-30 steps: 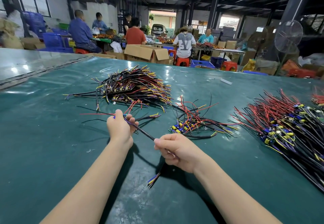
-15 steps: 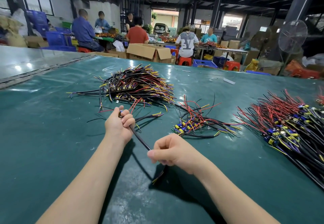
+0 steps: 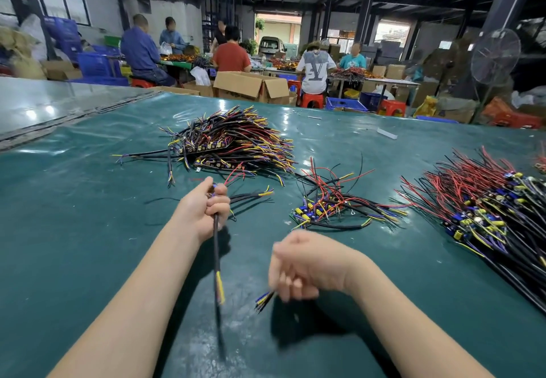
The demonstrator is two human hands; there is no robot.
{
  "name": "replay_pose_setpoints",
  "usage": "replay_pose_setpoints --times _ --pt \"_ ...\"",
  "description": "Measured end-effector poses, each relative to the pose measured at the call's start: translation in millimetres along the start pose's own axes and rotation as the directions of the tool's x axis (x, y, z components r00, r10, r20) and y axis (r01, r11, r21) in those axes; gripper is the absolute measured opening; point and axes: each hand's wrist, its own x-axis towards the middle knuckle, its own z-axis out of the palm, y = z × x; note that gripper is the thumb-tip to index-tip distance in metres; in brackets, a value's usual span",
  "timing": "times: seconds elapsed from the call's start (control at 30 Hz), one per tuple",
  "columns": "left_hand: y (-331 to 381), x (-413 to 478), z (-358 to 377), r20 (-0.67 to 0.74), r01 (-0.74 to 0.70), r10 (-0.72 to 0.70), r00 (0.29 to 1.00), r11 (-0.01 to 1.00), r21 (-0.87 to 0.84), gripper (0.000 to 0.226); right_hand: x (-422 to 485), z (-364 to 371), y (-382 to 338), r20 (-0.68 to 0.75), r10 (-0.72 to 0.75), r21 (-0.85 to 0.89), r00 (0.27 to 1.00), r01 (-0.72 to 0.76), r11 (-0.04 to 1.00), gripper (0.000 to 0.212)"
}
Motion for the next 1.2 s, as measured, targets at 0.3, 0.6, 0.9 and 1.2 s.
replay_pose_setpoints --times 0.3,0.6,0.9,1.2 --pt "-57.3 -16.2 23.2 0.05 0.143 -0.346 0.937 0.509 0.848 0.025 16.9 -22.7 17.4 -0.655 -0.082 0.206 0.751 0.282 0.937 0.017" --pt "-64.5 -14.7 17.1 0.095 -0.03 -0.138 0.986 0.409 0.912 0.019 12.0 -31.6 16.8 -0.837 -0.09 0.226 0.54 0.491 0.841 0.024" --pt "-56.1 -16.6 17.8 0.11 0.01 -0.263 0.958 0.419 0.908 0.029 17.0 -27.1 18.9 -0.846 -0.188 0.172 0.499 0.589 0.79 0.022" --pt "-63.4 -13.6 18.4 0.163 -0.176 0.089 0.983 0.162 0.971 0.027 11.4 -35.1 18.6 -0.754 -0.159 0.211 0.637 0.464 0.86 0.015"
